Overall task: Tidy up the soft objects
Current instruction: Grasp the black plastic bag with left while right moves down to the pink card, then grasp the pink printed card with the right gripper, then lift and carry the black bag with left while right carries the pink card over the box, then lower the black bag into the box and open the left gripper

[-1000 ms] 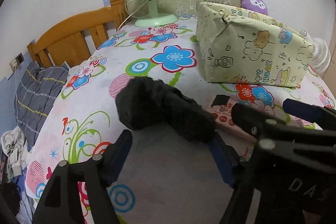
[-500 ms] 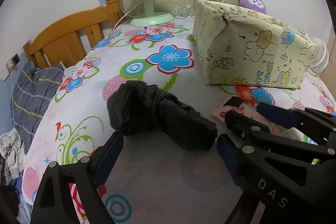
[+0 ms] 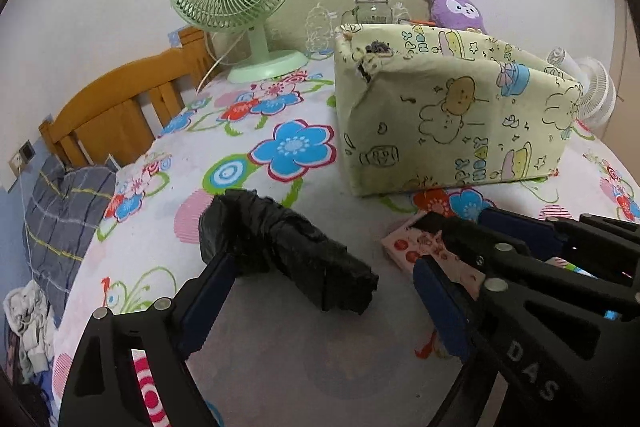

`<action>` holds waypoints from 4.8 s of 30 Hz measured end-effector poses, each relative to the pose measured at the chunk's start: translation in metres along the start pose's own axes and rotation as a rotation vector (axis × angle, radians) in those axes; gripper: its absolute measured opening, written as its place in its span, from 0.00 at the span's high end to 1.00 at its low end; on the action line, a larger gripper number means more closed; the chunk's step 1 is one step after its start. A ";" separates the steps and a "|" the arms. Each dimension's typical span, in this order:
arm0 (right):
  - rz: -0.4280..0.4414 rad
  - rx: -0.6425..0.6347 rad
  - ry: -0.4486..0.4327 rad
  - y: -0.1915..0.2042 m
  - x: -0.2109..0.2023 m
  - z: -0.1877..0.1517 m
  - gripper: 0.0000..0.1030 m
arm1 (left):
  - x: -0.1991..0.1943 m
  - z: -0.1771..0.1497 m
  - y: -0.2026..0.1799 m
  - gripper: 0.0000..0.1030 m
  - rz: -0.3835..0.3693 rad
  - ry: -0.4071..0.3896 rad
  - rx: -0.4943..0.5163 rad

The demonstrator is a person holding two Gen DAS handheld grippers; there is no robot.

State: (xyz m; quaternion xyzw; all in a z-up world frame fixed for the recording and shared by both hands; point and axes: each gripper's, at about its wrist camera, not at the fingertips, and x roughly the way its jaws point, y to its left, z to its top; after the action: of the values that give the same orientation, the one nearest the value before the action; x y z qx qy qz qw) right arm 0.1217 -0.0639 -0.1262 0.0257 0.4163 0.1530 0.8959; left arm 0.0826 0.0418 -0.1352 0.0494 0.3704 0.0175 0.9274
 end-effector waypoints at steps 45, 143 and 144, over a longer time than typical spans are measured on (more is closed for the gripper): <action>-0.060 0.013 -0.032 -0.008 -0.036 -0.014 0.60 | -0.043 -0.011 -0.023 0.81 -0.096 -0.033 0.037; -0.176 0.110 -0.246 -0.079 -0.070 0.114 0.60 | -0.024 0.130 -0.065 0.79 -0.195 -0.177 -0.006; -0.176 0.109 -0.236 -0.081 -0.066 0.114 0.60 | -0.021 0.130 -0.066 0.77 -0.204 -0.166 -0.006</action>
State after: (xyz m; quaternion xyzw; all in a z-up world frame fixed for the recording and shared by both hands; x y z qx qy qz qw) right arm 0.1877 -0.1511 -0.0168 0.0558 0.3167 0.0471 0.9457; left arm 0.1565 -0.0354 -0.0344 0.0099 0.2953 -0.0797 0.9520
